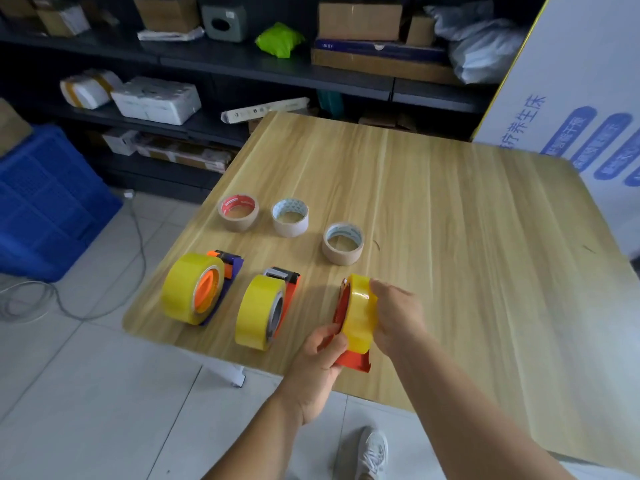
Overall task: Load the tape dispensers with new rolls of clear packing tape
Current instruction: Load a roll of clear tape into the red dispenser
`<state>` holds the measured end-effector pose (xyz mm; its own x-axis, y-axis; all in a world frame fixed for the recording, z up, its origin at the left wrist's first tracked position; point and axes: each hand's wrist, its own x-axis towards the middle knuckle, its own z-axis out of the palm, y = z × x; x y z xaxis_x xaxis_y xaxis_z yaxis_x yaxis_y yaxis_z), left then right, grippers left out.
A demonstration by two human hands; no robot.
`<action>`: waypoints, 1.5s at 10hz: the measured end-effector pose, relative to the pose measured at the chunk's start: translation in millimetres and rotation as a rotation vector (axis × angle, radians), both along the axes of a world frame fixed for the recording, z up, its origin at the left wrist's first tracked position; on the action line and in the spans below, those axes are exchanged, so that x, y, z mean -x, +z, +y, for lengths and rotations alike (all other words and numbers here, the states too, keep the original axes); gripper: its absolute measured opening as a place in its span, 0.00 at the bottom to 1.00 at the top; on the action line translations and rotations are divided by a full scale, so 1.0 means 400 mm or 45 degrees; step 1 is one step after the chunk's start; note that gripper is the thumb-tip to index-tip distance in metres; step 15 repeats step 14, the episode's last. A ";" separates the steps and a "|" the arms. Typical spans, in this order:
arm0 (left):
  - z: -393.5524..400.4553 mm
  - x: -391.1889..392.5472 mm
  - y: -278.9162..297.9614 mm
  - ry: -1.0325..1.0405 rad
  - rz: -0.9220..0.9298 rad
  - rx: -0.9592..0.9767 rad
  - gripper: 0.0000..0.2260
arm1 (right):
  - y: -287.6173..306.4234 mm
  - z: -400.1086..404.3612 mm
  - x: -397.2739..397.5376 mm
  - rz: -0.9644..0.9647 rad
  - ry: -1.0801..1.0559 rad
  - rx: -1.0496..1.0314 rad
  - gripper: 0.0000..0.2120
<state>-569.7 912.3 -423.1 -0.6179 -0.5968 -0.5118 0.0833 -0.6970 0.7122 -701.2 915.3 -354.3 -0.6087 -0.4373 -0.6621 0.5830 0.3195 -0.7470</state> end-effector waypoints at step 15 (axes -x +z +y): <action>-0.025 0.029 0.134 -0.565 -1.112 1.162 0.13 | -0.017 0.086 -0.057 0.370 0.392 -0.303 0.17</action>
